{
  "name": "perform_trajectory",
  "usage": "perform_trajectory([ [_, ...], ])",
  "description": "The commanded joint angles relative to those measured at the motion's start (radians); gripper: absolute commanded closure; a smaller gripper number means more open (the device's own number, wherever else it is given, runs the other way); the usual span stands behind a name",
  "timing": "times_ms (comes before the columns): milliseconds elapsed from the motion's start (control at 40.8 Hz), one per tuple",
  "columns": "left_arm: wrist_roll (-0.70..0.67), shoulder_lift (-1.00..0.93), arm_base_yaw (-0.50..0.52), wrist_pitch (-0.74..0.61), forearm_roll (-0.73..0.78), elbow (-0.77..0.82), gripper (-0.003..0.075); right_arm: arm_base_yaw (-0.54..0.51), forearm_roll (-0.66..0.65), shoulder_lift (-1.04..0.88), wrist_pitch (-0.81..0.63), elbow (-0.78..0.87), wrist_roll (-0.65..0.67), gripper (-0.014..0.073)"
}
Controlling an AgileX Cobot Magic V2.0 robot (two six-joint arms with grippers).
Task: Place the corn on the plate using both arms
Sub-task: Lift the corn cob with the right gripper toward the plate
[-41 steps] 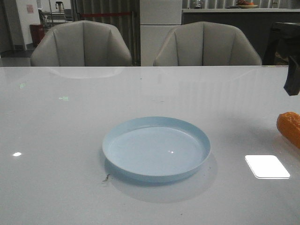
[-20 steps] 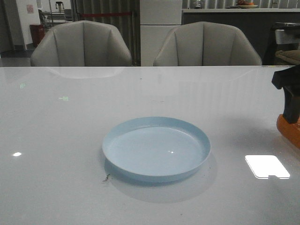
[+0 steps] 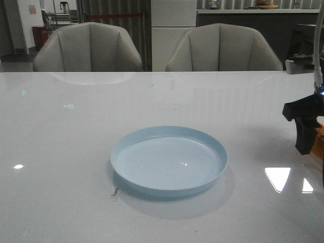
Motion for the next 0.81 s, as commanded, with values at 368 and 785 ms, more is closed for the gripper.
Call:
perform_trajectory([
  [368,-0.008,-0.003,0.0,-0.086,-0.009,-0.026,0.0395,-0.007,-0.121,-0.036,-0.031,-0.033,0.0,0.0454],
  [785,-0.008,-0.003,0.0,-0.076,-0.009,-0.026,0.0395,0.138,-0.19,-0.044,0.145,-0.35,-0.293,0.0461],
])
